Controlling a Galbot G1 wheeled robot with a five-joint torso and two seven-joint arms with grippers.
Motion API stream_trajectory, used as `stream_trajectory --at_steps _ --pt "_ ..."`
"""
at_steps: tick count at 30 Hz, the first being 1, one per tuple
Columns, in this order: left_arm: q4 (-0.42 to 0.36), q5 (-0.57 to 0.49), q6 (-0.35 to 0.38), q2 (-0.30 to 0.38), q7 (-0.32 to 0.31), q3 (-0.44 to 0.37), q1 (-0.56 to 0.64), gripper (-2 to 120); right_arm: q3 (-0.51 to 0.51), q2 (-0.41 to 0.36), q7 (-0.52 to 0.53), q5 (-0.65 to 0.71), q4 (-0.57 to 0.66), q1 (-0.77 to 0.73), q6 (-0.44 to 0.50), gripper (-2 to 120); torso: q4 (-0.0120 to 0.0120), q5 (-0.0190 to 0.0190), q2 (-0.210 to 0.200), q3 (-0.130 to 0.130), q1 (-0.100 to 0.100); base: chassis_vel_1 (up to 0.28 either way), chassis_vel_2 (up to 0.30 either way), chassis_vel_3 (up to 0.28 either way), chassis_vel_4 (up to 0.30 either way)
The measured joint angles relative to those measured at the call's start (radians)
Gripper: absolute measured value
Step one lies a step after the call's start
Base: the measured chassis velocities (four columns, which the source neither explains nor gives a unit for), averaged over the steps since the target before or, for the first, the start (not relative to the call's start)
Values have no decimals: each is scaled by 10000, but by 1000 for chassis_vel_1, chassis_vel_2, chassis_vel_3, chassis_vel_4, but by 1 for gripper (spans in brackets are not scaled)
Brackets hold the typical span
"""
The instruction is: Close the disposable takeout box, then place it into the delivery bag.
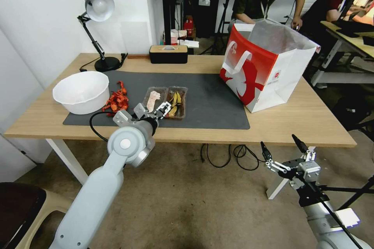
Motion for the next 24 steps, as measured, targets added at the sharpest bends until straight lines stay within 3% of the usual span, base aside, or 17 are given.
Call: stream_trajectory --at_steps 24 --pt "480 8 -230 -262 200 -87 -210 100 140 -26 28 -13 108 -132 19 100 -1 1 0 0 -1 0 0 0 0"
